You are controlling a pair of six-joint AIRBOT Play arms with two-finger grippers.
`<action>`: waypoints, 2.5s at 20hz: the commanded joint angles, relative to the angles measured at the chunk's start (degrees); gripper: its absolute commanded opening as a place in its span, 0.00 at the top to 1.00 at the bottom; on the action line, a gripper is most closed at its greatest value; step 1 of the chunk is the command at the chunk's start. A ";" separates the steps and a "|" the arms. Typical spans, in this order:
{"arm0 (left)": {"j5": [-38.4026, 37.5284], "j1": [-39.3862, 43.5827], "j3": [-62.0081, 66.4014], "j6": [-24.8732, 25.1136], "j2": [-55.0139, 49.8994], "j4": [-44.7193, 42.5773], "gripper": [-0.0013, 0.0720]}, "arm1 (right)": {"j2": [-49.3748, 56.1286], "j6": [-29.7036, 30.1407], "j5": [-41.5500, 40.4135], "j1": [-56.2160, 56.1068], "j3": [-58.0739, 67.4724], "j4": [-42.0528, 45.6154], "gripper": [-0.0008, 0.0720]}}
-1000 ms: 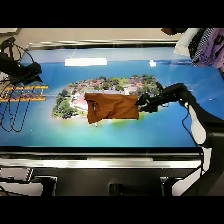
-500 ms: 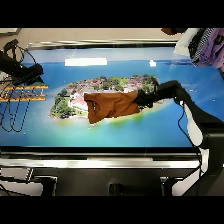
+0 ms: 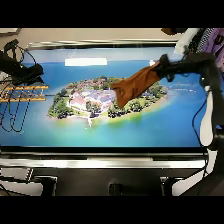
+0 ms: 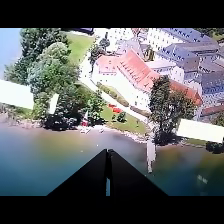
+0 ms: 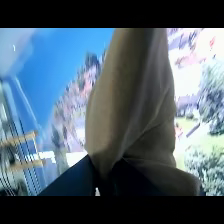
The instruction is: Fold the clothes and pants, and hang the long-sleeved shirts on hangers.
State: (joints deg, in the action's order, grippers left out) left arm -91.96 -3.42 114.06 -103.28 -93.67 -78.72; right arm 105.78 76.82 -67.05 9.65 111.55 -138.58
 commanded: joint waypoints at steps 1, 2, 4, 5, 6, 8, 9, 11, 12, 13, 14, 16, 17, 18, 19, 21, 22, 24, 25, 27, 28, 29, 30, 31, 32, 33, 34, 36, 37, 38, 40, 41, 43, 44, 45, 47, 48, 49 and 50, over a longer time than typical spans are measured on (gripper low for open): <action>0.02 -0.02 -0.02 0.00 -0.04 -0.02 0.97 | -0.20 -7.41 3.63 5.20 4.92 1.68 0.95; 0.00 -0.09 -0.02 0.00 -0.04 -0.02 0.97 | -0.33 -8.41 5.11 6.97 5.05 1.64 0.95; 0.00 -0.35 -0.02 -0.02 -0.04 -0.02 0.97 | -0.50 -9.14 7.69 10.36 5.09 1.73 0.95; 0.00 -0.48 -0.02 -0.02 -0.04 -0.02 0.97 | -0.59 -9.14 8.83 11.93 5.09 1.75 0.95; 0.00 -0.74 -0.02 -0.02 -0.04 -0.02 0.97 | -0.66 -9.16 9.75 13.53 5.09 2.21 0.95; -0.04 -1.20 -0.02 -0.02 -0.04 0.00 0.97 | -0.90 -9.64 9.94 16.96 5.09 5.64 0.95; -0.22 -1.33 -0.02 0.00 -0.02 -0.02 0.97 | -1.11 -10.99 9.07 18.62 5.09 8.07 0.95; -0.26 -1.88 0.00 -0.04 -0.02 0.00 0.97 | -1.60 -12.90 5.86 22.21 5.07 11.96 0.95; -0.26 -2.03 0.00 -0.04 -0.02 0.00 0.97 | -1.99 -13.03 3.67 23.87 5.05 13.99 0.95; -0.26 -2.14 0.00 -0.04 -0.02 0.00 0.97 | -2.54 -13.03 1.77 25.18 4.70 16.22 0.95; -0.26 -2.23 0.00 -0.04 -0.02 0.00 0.97 | -3.19 -13.49 -0.70 26.40 4.33 19.26 0.95; -0.59 -2.29 0.00 -0.02 -0.02 -0.02 0.97 | -4.72 -13.84 -5.14 28.41 3.15 24.74 0.96; -0.68 -2.32 0.00 -0.04 -0.02 -0.02 0.97 | -5.57 -13.81 -6.75 29.07 2.08 27.41 0.96; -0.66 -2.32 0.00 -0.04 -0.02 0.00 0.97 | -6.84 -13.79 -7.78 29.66 0.04 30.03 0.96; -0.68 -2.32 -0.02 -0.04 -0.02 0.00 0.97 | -8.24 -13.75 -7.98 30.23 -2.54 32.35 0.96; -0.76 -2.32 0.00 -0.04 -0.02 0.00 0.97 | -11.89 -13.81 -6.88 31.63 -10.19 35.65 0.96; -1.01 -2.32 0.00 -0.04 -0.02 0.00 0.97 | -14.36 -14.08 -5.62 32.35 -15.34 37.03 0.96; -1.44 -2.32 0.00 -0.04 -0.02 -0.02 0.97 | -20.13 -15.19 -1.33 33.75 -26.45 39.28 0.96; -1.62 -2.32 -0.02 -0.04 -0.02 0.00 0.97 | -23.41 -16.09 0.98 34.34 -32.13 40.68 0.96; -1.64 -2.32 0.00 -0.04 -0.02 0.00 0.97 | -29.27 -17.92 4.35 35.69 -42.07 42.01 0.95; -1.64 -2.32 -0.02 -0.07 -0.02 0.00 0.97 | -31.67 -17.92 5.40 36.46 -46.07 42.12 0.95; -1.64 -2.32 0.00 -0.07 -0.02 0.00 0.97 | -33.86 -17.94 5.79 37.33 -49.77 42.53 0.95; -1.66 -2.32 -0.02 -0.09 -0.02 0.00 0.97 | -35.54 -17.90 5.79 38.14 -52.68 42.77 0.95; -1.66 -2.32 -0.02 -0.09 -0.02 0.00 0.97 | -37.03 -17.70 5.46 38.97 -55.28 43.45 0.95; -1.66 -2.32 -0.02 -0.13 -0.02 0.00 0.97 | -38.12 -17.44 4.87 39.67 -57.13 44.39 0.95; -1.66 -2.32 -0.02 -0.24 -0.02 0.00 0.97 | -39.06 -17.44 3.80 40.28 -58.66 45.72 0.95; -1.66 -2.32 -0.02 -0.24 -0.02 0.00 0.97 | -39.87 -17.46 2.93 40.85 -59.84 47.23 0.95; -1.66 -2.32 -0.02 -0.24 -0.02 0.00 0.97 | -40.92 -17.46 1.05 40.85 -61.05 50.90 0.95; -1.66 -2.32 -0.02 -0.24 -0.02 0.00 0.97 | -41.00 -17.46 0.17 40.85 -61.16 51.76 0.95; -1.66 -2.29 -0.02 -0.24 -0.02 0.00 0.97 | -41.00 -17.53 -0.74 40.85 -61.22 52.26 0.95; -1.66 -2.29 -0.02 -0.24 -0.04 0.00 0.97 | -41.00 -17.75 -3.34 40.83 -61.22 52.26 0.95; -1.66 -2.29 -0.02 -0.24 -0.04 0.02 0.97 | -41.00 -17.75 -4.44 40.85 -61.22 52.33 0.95; -1.64 -2.19 -0.02 -0.22 -0.04 0.00 0.97 | -41.00 -17.99 -5.95 40.85 -61.35 53.18 0.95; -1.64 -2.19 -0.02 -0.22 -0.04 0.00 0.97 | -41.00 -18.82 -6.95 40.85 -61.35 54.23 0.95; -1.64 -2.19 -0.02 -0.22 -0.04 0.00 0.97 | -41.00 -19.67 -7.96 40.85 -61.35 55.21 0.95; -1.64 -2.19 -0.02 -0.22 -0.04 0.00 0.97 | -41.00 -19.65 -8.85 40.85 -61.68 56.81 0.94; -1.62 -2.19 -0.02 -0.22 -0.04 0.00 0.97 | -40.96 -19.71 -9.42 40.85 -61.92 57.70 0.83; -1.60 -2.19 -0.02 -0.22 -0.04 0.00 0.97 | -40.94 -19.67 -9.79 40.85 -61.92 58.58 0.64; -1.60 -2.19 -0.02 -0.22 -0.04 0.00 0.97 | -40.96 -19.54 -9.97 40.85 -61.92 58.99 0.48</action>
State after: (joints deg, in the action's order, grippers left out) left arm -93.62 -5.65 114.06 -103.50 -93.67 -78.70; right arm 64.82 57.49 -75.37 50.48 49.84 -82.00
